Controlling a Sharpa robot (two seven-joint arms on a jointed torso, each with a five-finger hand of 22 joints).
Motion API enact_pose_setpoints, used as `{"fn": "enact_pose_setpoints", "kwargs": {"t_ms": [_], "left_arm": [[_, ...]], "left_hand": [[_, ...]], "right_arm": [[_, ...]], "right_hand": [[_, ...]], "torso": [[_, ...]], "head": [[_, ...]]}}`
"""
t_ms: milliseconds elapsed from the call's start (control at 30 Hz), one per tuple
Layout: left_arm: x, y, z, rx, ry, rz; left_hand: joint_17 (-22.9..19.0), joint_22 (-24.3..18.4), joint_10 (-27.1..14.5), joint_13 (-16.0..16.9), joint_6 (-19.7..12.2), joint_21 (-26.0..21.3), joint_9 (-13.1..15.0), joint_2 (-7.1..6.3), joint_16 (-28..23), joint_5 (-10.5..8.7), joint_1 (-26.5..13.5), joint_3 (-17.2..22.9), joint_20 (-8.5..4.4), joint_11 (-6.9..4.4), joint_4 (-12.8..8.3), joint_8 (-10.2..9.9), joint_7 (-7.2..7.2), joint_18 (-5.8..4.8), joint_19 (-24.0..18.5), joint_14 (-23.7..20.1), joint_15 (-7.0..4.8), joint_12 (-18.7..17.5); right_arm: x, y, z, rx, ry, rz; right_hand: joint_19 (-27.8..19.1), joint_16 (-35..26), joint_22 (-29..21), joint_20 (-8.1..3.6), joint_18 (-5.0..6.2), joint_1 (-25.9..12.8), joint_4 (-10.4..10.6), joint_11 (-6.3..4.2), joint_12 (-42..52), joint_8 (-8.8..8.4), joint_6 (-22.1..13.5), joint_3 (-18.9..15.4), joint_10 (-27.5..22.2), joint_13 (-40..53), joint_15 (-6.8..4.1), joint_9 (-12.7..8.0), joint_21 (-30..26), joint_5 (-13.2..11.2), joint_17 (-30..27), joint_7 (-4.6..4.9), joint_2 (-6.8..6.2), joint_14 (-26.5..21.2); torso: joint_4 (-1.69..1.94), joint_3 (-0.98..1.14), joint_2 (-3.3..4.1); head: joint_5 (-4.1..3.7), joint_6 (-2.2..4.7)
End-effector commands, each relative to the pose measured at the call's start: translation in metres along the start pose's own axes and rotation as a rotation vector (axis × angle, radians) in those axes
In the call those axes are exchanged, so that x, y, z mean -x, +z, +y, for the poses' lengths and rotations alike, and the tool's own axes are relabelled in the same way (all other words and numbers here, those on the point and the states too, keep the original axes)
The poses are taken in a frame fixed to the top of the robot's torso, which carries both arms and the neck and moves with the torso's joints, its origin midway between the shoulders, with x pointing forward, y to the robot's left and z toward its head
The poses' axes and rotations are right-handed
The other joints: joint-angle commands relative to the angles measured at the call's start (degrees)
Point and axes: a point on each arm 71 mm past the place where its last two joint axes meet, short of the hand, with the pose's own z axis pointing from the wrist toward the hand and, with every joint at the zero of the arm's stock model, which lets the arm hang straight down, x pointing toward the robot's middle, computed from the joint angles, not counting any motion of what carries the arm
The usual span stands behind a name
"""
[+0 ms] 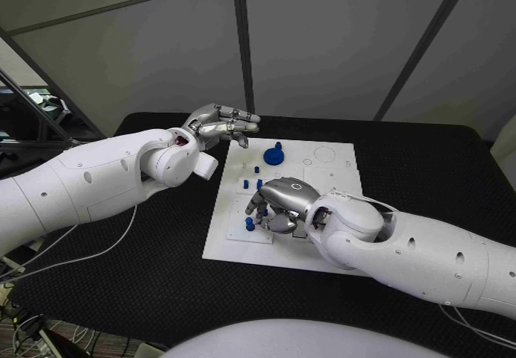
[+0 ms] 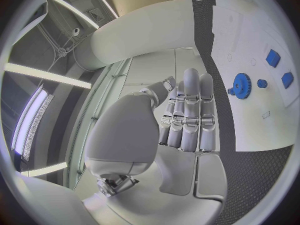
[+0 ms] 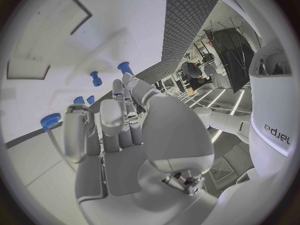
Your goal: Assemble the parts on the task board
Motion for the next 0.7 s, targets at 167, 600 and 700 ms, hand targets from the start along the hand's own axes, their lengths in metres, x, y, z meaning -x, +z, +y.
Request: {"fn": "enact_pose_setpoints", "kwargs": {"t_ms": [167,600,700], "left_arm": [[0.000,0.000,-0.001,-0.001,-0.005,0.005],[0.000,0.000,-0.001,0.001,-0.005,0.004],[0.001,-0.001,-0.001,0.002,-0.004,0.002]], "left_hand": [[-0.08,-0.05,-0.34,0.07,-0.09,-0.23,0.04,0.59,-0.25,-0.16,0.18,-0.38,0.29,-0.02,-0.01,-0.25,0.20,-0.66,-0.27,-0.15,0.21,-0.04],[-0.11,-0.07,-0.35,0.11,-0.08,-0.26,0.05,0.71,-0.30,-0.20,0.33,-0.33,0.28,-0.03,-0.09,-0.26,0.19,-0.65,-0.23,-0.13,0.19,-0.03],[-0.11,-0.07,-0.35,0.11,-0.08,-0.26,0.05,0.71,-0.30,-0.20,0.33,-0.33,0.28,-0.03,-0.09,-0.26,0.19,-0.65,-0.23,-0.13,0.19,-0.03]], "right_arm": [[0.002,0.002,0.006,0.029,0.011,-0.017],[0.004,-0.003,0.002,0.007,0.007,-0.028],[0.006,-0.009,-0.002,-0.007,-0.003,-0.036]], "right_hand": [[1.71,0.27,5.82,-0.59,-1.10,0.14,-0.15,-0.14,-0.20,0.22,0.56,0.57,0.57,0.04,-0.17,0.10,0.42,0.36,0.19,0.06,0.49,0.10],[1.60,0.21,5.65,-0.58,-1.05,-0.46,-0.31,0.19,-1.03,0.27,1.10,1.20,0.34,-0.16,-0.03,0.13,0.25,0.50,0.00,0.27,0.09,0.00],[1.55,0.18,5.58,-0.53,-1.03,-0.63,-0.42,0.30,-1.27,0.21,1.11,1.35,0.21,-0.23,0.03,0.10,0.17,0.58,-0.08,0.34,-0.18,-0.05]], "torso": [[-0.02,-0.02,-0.05],[0.03,0.04,-0.05],[-0.01,0.04,-0.09]], "head": [[0.03,-0.07],[-0.04,0.06],[-0.08,0.15]]}}
